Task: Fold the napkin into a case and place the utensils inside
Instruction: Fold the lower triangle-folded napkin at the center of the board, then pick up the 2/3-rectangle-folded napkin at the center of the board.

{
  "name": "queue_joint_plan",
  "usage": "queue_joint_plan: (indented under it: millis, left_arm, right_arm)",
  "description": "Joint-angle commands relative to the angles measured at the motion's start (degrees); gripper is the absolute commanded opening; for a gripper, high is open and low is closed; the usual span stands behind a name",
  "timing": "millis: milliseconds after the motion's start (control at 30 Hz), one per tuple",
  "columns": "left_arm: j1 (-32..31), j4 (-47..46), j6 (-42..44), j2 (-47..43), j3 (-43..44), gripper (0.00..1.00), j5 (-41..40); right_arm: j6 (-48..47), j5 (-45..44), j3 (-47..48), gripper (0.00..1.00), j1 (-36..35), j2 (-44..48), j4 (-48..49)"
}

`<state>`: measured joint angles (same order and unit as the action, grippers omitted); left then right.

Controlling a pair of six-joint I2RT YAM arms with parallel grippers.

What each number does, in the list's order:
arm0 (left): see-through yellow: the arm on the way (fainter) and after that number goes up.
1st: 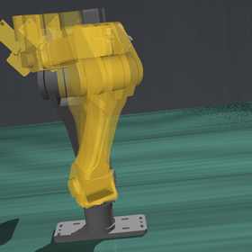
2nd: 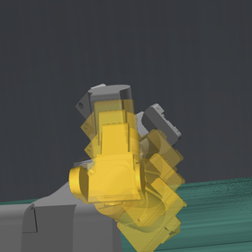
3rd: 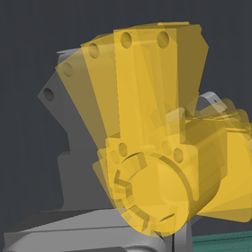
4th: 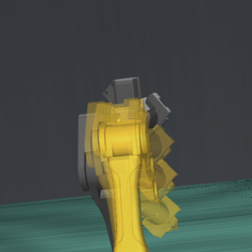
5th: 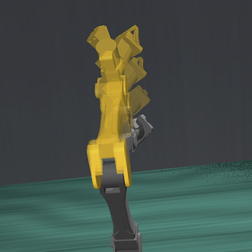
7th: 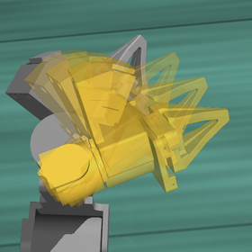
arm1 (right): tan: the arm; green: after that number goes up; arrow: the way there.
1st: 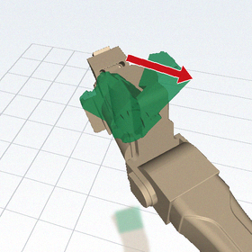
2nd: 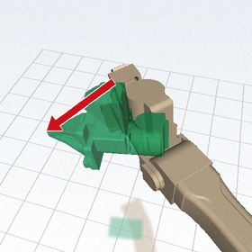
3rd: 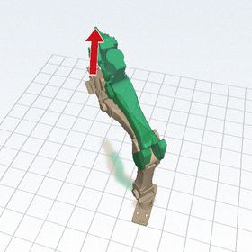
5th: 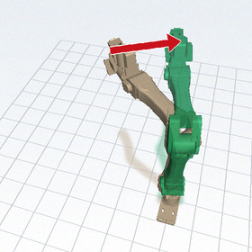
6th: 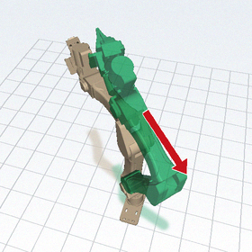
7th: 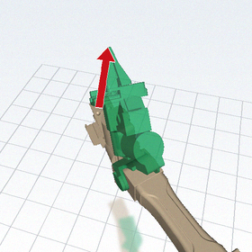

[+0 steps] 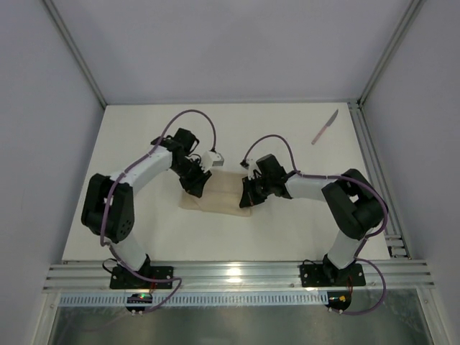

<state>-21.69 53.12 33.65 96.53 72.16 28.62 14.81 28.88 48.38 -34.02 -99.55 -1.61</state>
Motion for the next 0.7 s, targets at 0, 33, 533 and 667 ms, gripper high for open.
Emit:
queue_joint_plan:
  millis: [0, 33, 533, 667]
  left_arm:
    - [-2.30, -2.58, -3.58, 5.85, -1.06, 0.28, -1.46]
    - [-2.30, -3.63, -4.63, 7.95, -1.23, 0.27, -3.55]
    - [-2.30, -12.60, -7.55, 11.31, -4.05, 0.25, -5.33]
    - [-2.30, -12.43, -7.19, 11.75, -3.96, 0.25, -4.89]
  right_arm:
    - [-0.31, -1.20, 1.54, 0.04, -0.17, -0.21, -2.79]
    - [-0.22, -0.85, 2.06, 0.04, -0.17, -0.03, -2.79]
    - [3.66, -3.15, 9.95, 0.64, 14.94, 6.31, -7.52]
    - [1.37, -1.38, 14.11, 0.77, 17.41, -1.42, -11.57]
